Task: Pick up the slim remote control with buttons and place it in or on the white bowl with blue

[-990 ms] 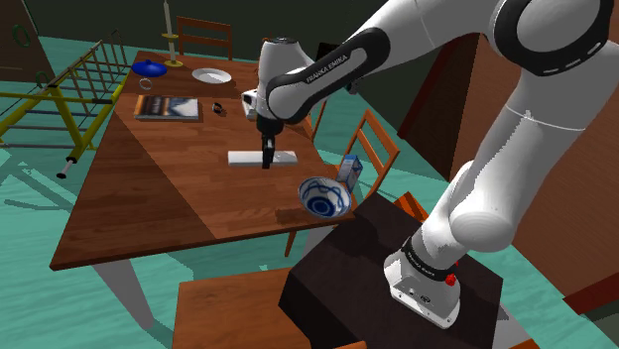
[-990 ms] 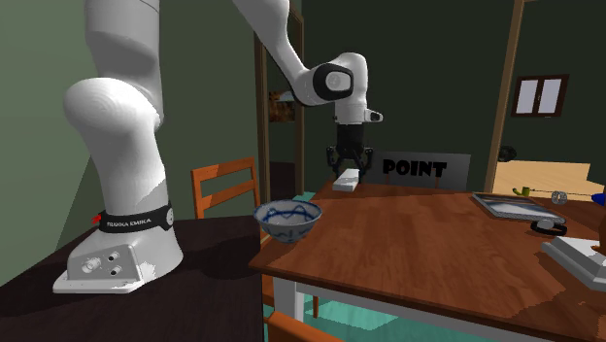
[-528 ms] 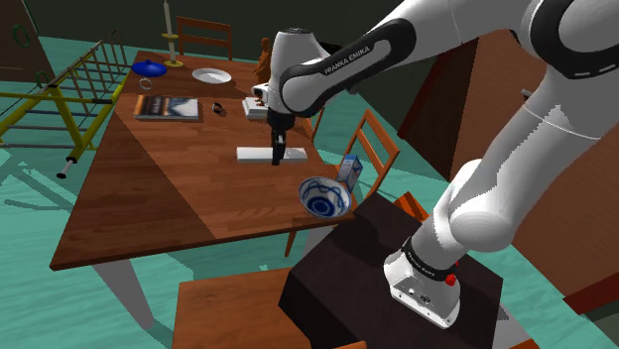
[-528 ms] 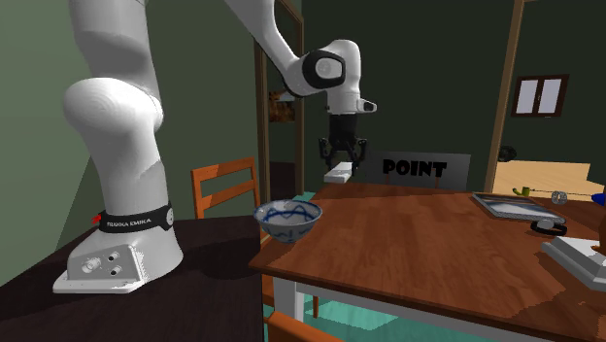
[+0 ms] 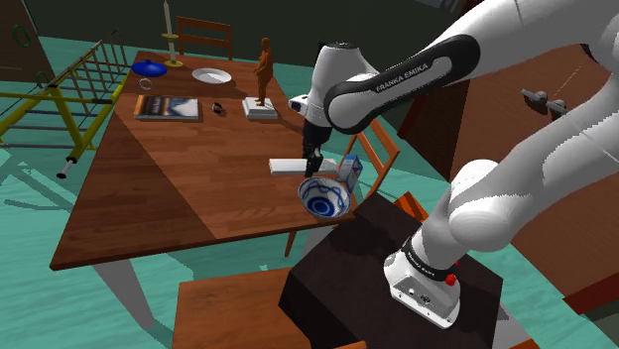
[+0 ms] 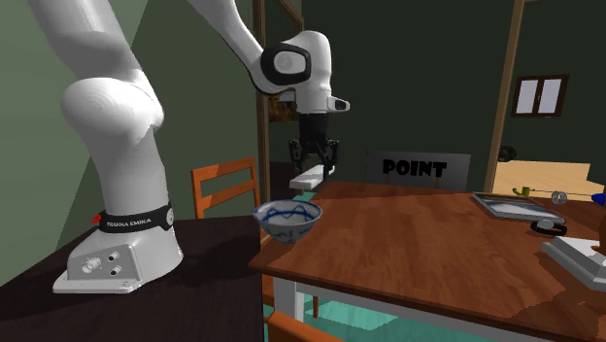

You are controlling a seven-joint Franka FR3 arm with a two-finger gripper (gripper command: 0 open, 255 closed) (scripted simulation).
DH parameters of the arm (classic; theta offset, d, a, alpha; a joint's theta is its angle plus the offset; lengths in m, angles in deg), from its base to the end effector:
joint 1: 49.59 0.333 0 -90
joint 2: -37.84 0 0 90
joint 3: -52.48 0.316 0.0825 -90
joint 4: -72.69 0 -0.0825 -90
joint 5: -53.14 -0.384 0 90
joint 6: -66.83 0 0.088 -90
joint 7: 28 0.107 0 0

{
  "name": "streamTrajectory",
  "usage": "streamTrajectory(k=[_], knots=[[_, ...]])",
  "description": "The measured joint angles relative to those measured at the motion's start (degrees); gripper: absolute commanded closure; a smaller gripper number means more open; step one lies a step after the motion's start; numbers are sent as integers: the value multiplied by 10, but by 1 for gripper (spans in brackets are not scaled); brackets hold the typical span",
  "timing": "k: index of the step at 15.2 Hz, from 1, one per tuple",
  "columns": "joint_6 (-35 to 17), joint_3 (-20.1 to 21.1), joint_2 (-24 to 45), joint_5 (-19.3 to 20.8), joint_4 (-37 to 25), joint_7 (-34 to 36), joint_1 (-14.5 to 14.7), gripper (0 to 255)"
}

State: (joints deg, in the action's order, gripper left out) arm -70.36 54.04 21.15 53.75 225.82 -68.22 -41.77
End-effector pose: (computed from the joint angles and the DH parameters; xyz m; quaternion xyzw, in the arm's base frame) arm 0.3968 0.0650 0.3321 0.9063 0.4225 0.0042 0.0090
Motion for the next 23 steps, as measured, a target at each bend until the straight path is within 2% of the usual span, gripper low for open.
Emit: streamTrajectory(k=[5,7,13,19,23], knots=[[19,-19,-129,8,110,-26,-13,255],[21,-22,-154,9,132,-29,-16,255],[-41,-23,-118,12,158,-31,-18,255],[-120,-22,-51,14,171,-28,-19,255],[-134,-23,-40,15,173,-28,-20,255]])
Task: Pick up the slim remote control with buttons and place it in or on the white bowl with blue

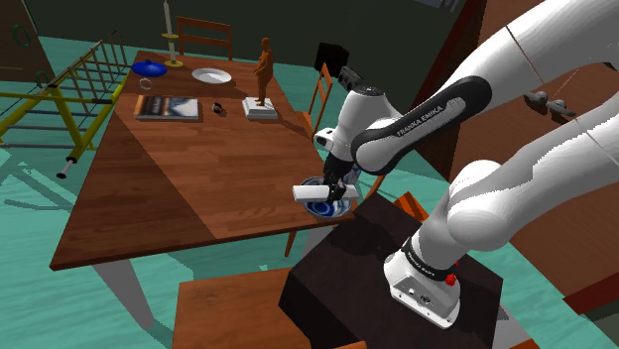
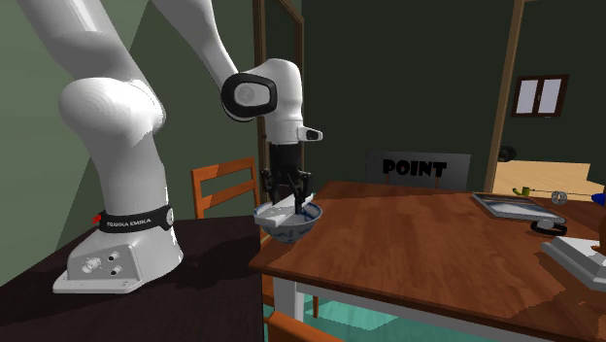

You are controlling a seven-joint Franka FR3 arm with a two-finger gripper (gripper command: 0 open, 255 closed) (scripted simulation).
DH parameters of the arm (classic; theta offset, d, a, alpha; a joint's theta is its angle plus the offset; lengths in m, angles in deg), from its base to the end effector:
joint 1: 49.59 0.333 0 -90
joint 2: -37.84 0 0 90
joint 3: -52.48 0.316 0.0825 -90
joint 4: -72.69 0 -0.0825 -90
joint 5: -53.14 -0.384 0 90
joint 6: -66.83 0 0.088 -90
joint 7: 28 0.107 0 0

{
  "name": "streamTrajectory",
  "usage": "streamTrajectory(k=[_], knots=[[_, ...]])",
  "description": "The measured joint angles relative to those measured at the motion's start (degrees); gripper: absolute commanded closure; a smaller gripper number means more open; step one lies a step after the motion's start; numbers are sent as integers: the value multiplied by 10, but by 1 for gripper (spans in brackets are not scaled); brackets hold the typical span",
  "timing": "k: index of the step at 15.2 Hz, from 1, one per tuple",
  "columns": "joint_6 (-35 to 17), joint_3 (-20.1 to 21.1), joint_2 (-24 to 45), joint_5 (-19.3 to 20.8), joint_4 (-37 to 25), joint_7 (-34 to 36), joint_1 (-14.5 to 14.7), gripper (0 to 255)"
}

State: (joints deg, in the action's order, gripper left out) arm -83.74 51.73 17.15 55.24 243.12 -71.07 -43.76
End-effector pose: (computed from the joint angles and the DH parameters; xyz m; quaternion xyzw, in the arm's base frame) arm 0.3184 0.0298 0.2619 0.9062 0.4227 0.0047 0.0088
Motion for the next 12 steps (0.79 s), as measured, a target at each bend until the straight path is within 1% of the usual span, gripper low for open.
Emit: streamTrajectory(k=[3,4,10,12], knots=[[-1,0,0,0,0,0,0,255],[-1,0,1,0,0,0,0,0],[-1,0,1,0,0,0,0,0],[34,1,-32,-2,-4,0,2,0]])
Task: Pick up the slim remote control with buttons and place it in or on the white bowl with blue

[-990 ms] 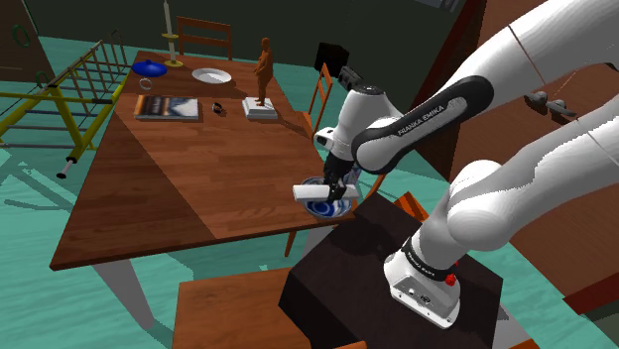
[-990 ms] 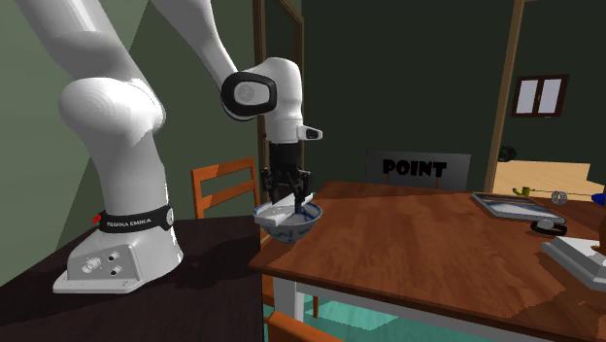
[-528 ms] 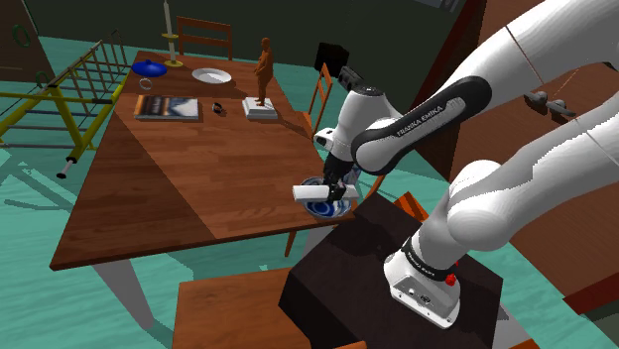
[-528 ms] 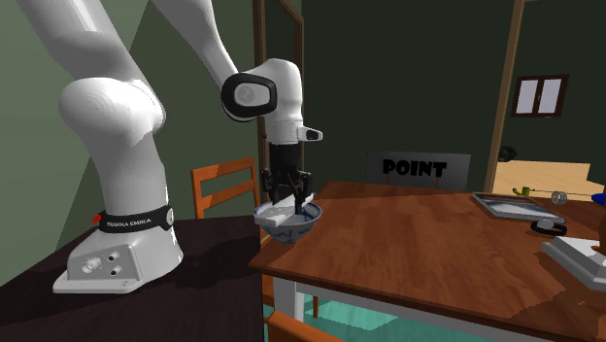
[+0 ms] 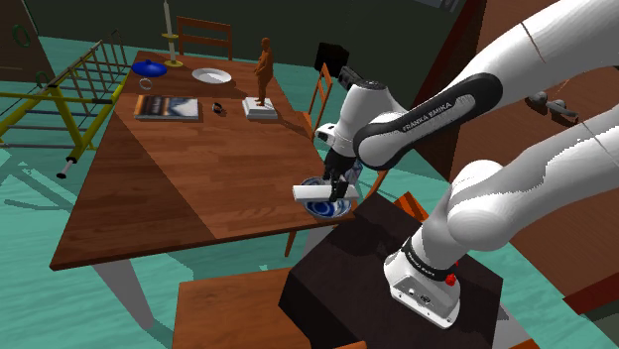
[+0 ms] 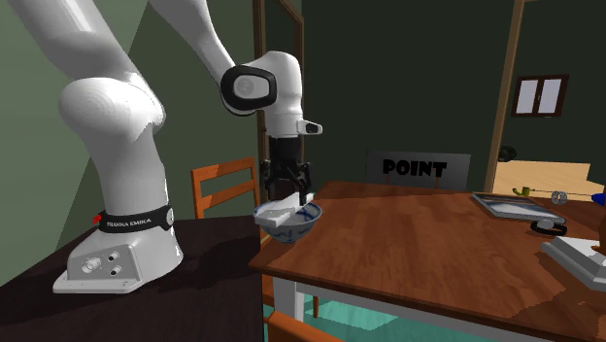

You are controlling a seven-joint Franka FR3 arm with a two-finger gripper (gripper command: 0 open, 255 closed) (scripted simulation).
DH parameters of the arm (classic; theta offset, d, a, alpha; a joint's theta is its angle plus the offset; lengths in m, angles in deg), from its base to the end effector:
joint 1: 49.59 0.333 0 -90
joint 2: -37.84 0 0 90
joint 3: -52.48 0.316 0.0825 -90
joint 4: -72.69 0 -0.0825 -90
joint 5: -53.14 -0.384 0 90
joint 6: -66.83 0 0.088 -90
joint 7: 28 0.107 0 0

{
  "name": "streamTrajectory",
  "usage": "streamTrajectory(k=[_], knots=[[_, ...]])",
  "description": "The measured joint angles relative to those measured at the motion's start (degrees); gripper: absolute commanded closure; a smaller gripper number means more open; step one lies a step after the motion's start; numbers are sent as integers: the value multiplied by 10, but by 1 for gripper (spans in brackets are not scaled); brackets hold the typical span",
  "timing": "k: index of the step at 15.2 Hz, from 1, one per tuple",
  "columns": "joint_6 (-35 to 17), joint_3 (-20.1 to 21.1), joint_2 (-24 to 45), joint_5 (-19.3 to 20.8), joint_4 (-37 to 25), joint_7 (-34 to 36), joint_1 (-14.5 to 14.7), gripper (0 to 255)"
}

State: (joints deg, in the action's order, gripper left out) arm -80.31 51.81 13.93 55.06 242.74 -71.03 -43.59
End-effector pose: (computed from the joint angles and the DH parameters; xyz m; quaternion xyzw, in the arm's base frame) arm 0.3182 0.0308 0.2770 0.9062 0.4227 0.0061 0.0093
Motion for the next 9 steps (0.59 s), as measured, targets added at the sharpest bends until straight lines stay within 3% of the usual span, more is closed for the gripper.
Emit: streamTrajectory(k=[3,9], knots=[[72,-1,-56,-2,-16,-2,1,0],[83,-1,-65,-2,-17,-2,1,0]])
